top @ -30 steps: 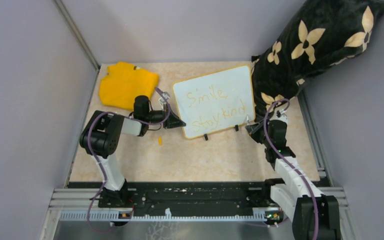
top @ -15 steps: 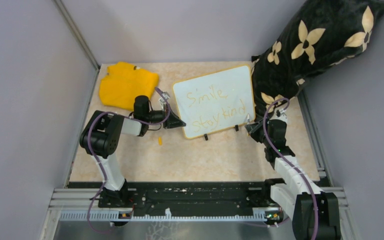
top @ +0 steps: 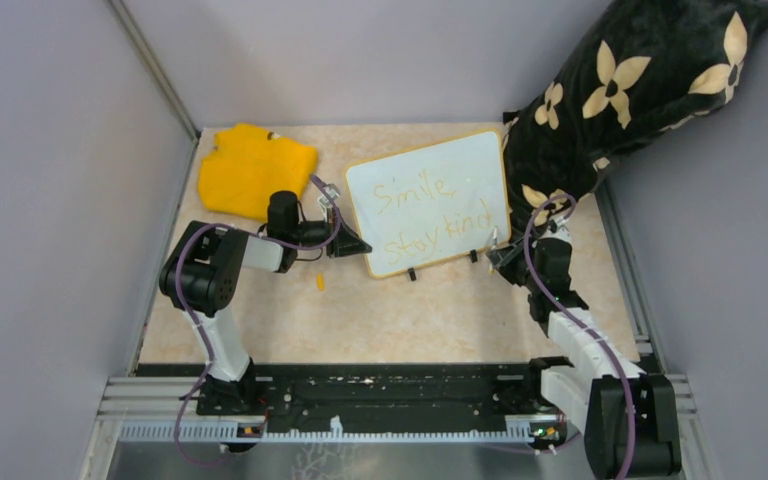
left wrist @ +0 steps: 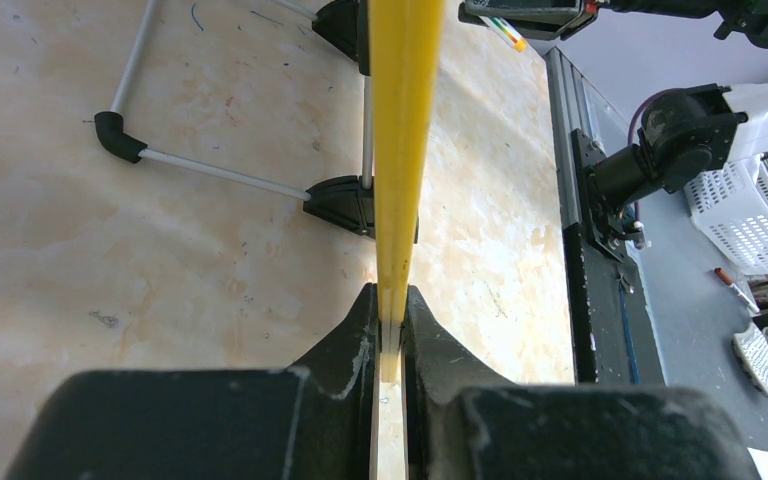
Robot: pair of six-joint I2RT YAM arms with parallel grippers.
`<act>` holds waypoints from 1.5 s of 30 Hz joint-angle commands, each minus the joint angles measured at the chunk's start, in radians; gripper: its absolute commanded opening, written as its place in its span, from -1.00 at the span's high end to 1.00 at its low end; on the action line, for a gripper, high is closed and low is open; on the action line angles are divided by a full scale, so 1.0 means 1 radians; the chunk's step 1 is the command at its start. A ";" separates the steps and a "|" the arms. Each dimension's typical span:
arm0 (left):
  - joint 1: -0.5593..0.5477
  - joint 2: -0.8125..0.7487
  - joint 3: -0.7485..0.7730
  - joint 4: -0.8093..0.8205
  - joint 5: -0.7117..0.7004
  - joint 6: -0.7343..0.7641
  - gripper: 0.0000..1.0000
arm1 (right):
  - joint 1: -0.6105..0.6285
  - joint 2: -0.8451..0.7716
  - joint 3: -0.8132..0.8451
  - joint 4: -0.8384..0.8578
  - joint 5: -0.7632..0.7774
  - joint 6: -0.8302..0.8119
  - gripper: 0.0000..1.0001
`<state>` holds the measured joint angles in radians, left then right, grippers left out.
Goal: Write a sentence on the whiteboard
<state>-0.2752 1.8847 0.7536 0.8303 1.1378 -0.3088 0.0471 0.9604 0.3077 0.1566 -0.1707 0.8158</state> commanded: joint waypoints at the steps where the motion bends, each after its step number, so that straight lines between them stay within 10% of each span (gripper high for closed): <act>1: 0.007 0.018 0.000 -0.076 -0.072 0.031 1.00 | -0.012 -0.006 -0.008 0.034 0.008 0.008 1.00; 24: 0.007 0.005 0.004 -0.096 -0.090 0.037 0.98 | 0.000 -0.294 0.175 -0.329 0.036 -0.003 1.00; 45: 0.007 -0.039 0.002 -0.089 -0.110 0.001 0.06 | 0.114 -0.362 0.355 -0.366 -0.108 -0.058 1.00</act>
<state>-0.2729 1.8759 0.7567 0.7757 1.0801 -0.3126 0.1452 0.6178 0.6102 -0.2272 -0.2134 0.7952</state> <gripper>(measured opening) 0.436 0.129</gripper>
